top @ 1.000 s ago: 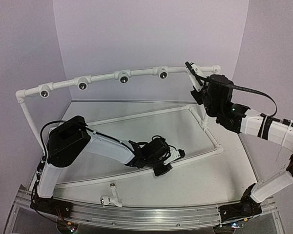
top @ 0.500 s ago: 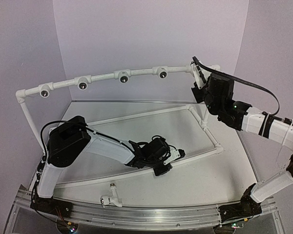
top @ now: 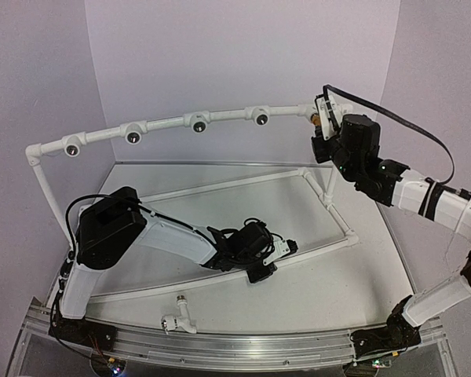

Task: Install the water faucets
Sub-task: Screw the water faucet onto the adaptor.

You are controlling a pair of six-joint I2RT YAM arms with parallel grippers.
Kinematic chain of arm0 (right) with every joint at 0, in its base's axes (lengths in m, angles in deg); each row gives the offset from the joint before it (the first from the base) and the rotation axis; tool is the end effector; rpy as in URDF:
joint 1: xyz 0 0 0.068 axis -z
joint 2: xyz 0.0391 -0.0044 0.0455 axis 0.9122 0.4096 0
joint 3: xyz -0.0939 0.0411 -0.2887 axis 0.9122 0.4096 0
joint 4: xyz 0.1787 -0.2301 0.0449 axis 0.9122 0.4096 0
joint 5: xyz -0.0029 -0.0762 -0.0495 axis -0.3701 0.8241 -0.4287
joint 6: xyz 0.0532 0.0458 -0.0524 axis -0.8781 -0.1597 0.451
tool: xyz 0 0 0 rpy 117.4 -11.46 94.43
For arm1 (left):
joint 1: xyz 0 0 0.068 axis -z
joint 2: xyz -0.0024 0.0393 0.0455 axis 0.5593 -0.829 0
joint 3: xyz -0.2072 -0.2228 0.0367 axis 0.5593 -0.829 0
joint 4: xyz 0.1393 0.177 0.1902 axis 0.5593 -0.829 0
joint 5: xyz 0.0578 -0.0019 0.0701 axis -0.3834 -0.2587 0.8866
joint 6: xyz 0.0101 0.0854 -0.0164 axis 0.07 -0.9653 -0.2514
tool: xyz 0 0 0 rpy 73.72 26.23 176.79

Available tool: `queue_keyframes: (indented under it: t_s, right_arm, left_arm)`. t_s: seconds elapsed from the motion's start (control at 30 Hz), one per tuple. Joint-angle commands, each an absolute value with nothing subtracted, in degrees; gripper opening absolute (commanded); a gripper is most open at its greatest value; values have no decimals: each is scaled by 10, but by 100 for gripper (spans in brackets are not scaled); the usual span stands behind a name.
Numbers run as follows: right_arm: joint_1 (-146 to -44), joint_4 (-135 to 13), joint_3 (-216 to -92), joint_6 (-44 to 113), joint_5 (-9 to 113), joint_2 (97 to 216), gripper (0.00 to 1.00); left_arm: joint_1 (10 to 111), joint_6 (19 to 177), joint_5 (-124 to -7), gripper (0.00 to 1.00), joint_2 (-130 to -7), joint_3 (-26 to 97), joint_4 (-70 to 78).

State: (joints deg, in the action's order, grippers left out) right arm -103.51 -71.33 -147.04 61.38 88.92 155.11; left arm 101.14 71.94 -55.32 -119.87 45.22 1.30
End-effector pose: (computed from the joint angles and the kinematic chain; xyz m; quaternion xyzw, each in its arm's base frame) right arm 0.3363 0.2124 0.4087 -0.1806 0.6912 -0.0710 0.6962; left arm 0.2141 -0.5015 0.0871 0.6014 0.7047 -0.1539 0.3436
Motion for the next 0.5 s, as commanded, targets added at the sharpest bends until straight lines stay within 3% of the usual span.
queue_keyframes:
  t_s: [0.0,0.47]
  right_arm:
    - [-1015,-756,-1506,545,809,1550,0]
    - [-990,-740,-1514,452,749,1535,0]
  left_arm:
    - [1048,682,-617,0,-1237,431,-103]
    - [1048,683,-618,0,-1239,432,-104]
